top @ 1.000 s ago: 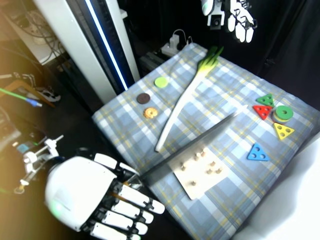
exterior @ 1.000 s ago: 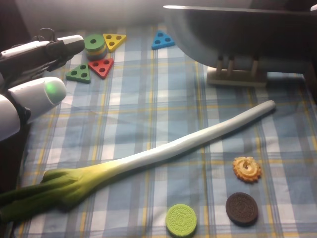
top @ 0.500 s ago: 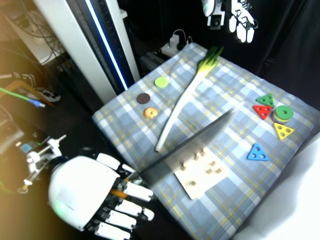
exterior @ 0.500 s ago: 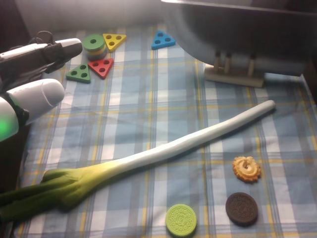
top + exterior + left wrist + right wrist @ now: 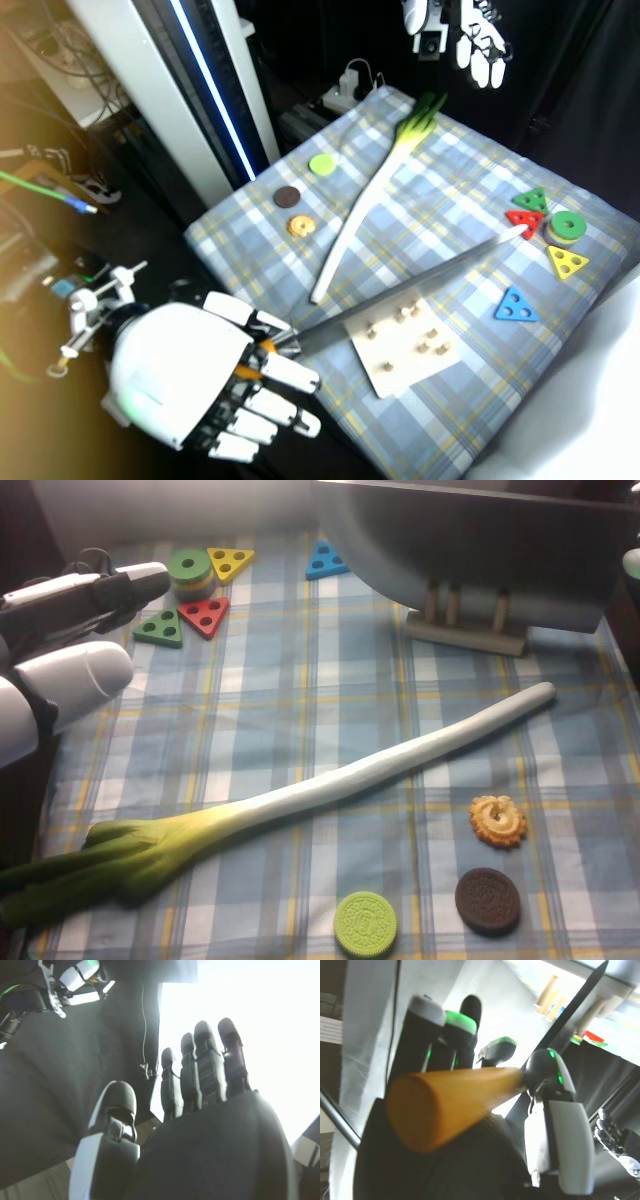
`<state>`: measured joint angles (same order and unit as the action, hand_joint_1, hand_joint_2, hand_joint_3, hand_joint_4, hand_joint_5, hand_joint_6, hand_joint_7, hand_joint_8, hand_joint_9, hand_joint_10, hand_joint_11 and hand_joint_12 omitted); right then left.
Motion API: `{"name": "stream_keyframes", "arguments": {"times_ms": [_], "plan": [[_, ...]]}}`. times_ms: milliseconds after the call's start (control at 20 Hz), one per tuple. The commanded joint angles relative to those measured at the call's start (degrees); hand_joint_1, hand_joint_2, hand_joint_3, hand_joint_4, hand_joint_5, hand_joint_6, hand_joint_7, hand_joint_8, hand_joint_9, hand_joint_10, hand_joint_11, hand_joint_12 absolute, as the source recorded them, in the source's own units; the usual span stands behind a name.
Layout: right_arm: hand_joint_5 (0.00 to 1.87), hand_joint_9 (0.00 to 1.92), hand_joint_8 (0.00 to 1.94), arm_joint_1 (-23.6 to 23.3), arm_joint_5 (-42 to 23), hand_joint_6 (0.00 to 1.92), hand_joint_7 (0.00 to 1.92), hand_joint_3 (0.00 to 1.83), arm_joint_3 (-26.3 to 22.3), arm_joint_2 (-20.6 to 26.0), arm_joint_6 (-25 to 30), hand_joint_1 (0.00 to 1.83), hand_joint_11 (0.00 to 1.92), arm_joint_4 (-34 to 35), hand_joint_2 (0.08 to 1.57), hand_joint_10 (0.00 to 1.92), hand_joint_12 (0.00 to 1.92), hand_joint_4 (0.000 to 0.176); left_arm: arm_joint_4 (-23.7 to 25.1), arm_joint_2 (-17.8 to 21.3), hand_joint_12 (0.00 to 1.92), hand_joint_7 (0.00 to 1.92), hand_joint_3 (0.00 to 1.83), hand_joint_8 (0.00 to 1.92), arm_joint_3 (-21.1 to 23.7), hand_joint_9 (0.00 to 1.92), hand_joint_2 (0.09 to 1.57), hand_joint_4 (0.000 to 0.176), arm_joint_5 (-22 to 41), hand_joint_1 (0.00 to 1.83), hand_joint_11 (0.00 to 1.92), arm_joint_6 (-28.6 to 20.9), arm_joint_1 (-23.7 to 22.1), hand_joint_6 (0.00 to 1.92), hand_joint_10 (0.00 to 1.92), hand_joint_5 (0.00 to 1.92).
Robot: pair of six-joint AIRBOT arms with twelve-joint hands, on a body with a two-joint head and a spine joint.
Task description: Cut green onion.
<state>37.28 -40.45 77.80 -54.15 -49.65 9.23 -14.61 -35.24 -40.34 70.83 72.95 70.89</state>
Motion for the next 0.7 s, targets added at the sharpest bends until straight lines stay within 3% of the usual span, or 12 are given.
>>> {"name": "stream_keyframes", "arguments": {"times_ms": [0,200,250,300,350,400,450,550,650], "plan": [[0.83,1.17,1.94,-1.0,-7.4,1.92,1.05,0.00,0.1,0.7,0.2,0.22,1.25,1.3,1.51,1.92,1.92,0.176,0.0,-0.2,0.48,0.35,0.00,0.00,-0.4,0.34,1.43,0.093,7.1,0.11,0.00,-0.7,-0.5,0.00,0.00,0.33],[0.90,1.34,1.94,-1.0,-9.5,1.92,1.17,0.00,-1.2,1.8,0.2,0.25,1.41,0.9,1.52,1.92,1.92,0.173,0.8,-0.6,0.43,0.39,0.00,0.01,-0.5,0.38,1.45,0.037,6.5,0.09,0.00,-1.1,-0.6,0.01,0.01,0.34],[0.88,1.33,1.94,-1.0,-10.6,1.92,1.17,0.00,-1.8,2.3,0.2,0.23,1.41,0.6,1.52,1.92,1.92,0.175,1.3,-0.8,0.44,0.42,0.00,0.01,-0.6,0.38,1.45,0.027,6.2,0.08,0.00,-1.2,-0.6,0.00,0.00,0.33],[0.87,1.33,1.94,-1.0,-11.5,1.92,1.15,0.00,-2.1,2.6,0.2,0.22,1.40,0.5,1.51,1.92,1.92,0.173,1.7,-1.0,0.42,0.46,0.00,0.02,-0.6,0.39,1.45,0.037,5.9,0.08,0.00,-1.2,-0.7,0.00,0.00,0.33],[0.90,1.35,1.94,-1.0,-12.3,1.92,1.18,0.00,-2.4,2.9,0.2,0.23,1.41,0.4,1.50,1.92,1.92,0.168,2.3,-1.2,0.44,0.47,0.00,0.01,-0.7,0.40,1.45,0.004,5.4,0.11,0.00,-1.2,-0.9,0.01,0.00,0.36],[0.90,1.33,1.94,-1.1,-12.9,1.92,1.18,0.00,-2.6,3.1,0.2,0.23,1.39,0.4,1.50,1.92,1.92,0.164,3.0,-1.3,0.44,0.45,0.00,0.00,-0.8,0.38,1.46,0.000,4.8,0.12,0.00,-1.2,-1.2,0.01,0.00,0.38],[0.88,1.27,1.94,-1.3,-13.5,1.92,1.14,0.00,-2.7,3.2,0.2,0.23,1.33,0.4,1.49,1.92,1.92,0.171,3.7,-1.6,0.35,0.43,0.00,0.00,-0.9,0.35,1.46,0.000,4.1,0.14,0.00,-1.2,-1.5,0.01,0.01,0.39],[0.85,1.22,1.94,-2.1,-14.6,1.92,1.09,0.00,-2.8,3.3,0.2,0.24,1.29,0.4,1.50,1.92,1.92,0.176,4.6,-2.4,0.44,0.43,0.00,0.00,-1.4,0.36,1.47,0.000,2.0,0.16,0.00,-1.1,-2.3,0.00,0.00,0.38],[0.86,1.19,1.94,-2.9,-15.8,1.92,1.07,0.00,-2.9,3.4,0.2,0.18,1.24,-0.1,1.46,1.92,1.92,0.176,6.0,-3.4,0.45,0.44,0.01,0.01,-2.0,0.38,1.49,0.000,-1.5,0.03,0.00,-0.7,-4.1,0.00,0.00,0.36]]}}
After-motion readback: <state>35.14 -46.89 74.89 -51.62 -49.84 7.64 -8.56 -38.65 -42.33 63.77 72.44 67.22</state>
